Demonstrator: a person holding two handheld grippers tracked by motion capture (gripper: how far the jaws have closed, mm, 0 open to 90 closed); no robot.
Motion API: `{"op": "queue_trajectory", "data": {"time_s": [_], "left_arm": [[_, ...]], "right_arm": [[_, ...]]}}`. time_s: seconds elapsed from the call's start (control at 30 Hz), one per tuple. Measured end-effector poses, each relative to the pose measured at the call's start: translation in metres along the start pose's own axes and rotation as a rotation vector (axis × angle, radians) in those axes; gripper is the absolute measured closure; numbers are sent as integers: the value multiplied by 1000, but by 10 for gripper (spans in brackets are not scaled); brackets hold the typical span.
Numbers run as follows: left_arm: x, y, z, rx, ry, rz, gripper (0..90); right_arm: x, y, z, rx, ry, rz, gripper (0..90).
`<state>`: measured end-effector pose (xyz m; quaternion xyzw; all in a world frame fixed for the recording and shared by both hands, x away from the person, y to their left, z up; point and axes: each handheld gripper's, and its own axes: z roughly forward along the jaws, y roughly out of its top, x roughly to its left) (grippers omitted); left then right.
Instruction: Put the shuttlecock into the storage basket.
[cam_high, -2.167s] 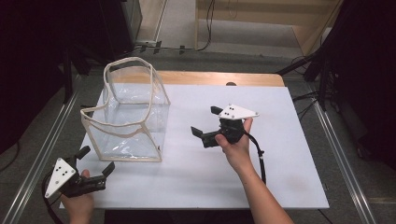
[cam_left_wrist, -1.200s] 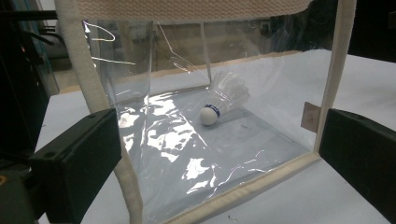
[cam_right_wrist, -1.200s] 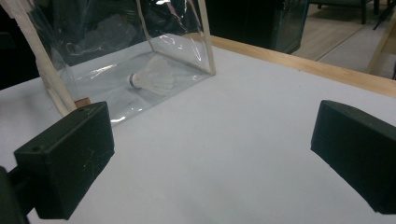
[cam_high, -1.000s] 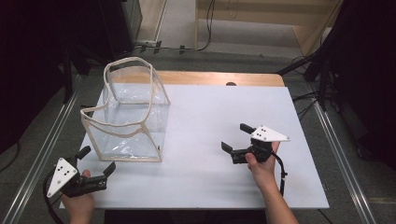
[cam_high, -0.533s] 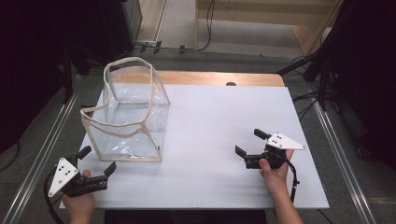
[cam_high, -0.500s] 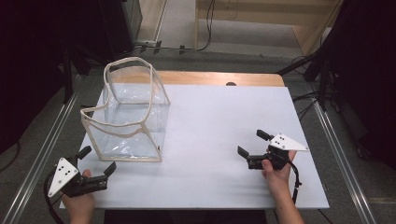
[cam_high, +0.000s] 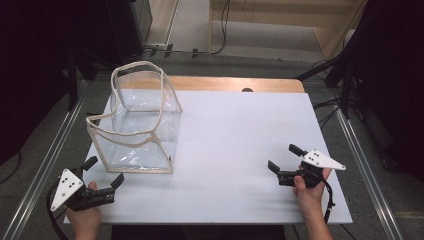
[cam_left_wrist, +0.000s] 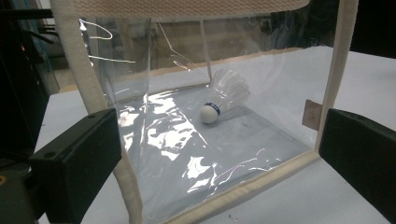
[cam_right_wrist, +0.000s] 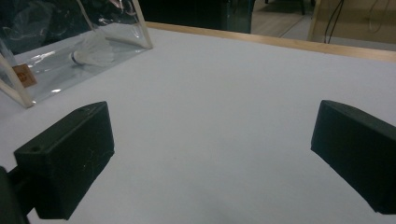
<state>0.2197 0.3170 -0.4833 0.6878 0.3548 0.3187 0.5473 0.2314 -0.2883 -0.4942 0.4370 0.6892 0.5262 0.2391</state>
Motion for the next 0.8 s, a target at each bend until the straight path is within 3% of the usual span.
{"op": "queue_trajectory", "data": {"time_s": [0.53,0.8], "left_arm": [[1,0,-1,-1,-1,-4,0],[1,0,-1,-4,-2,-8,0]], "right_arm": [[-23,-16,-34,-22,-59,41,0],[-27,-19,-36,-28,-76,51,0]]}}
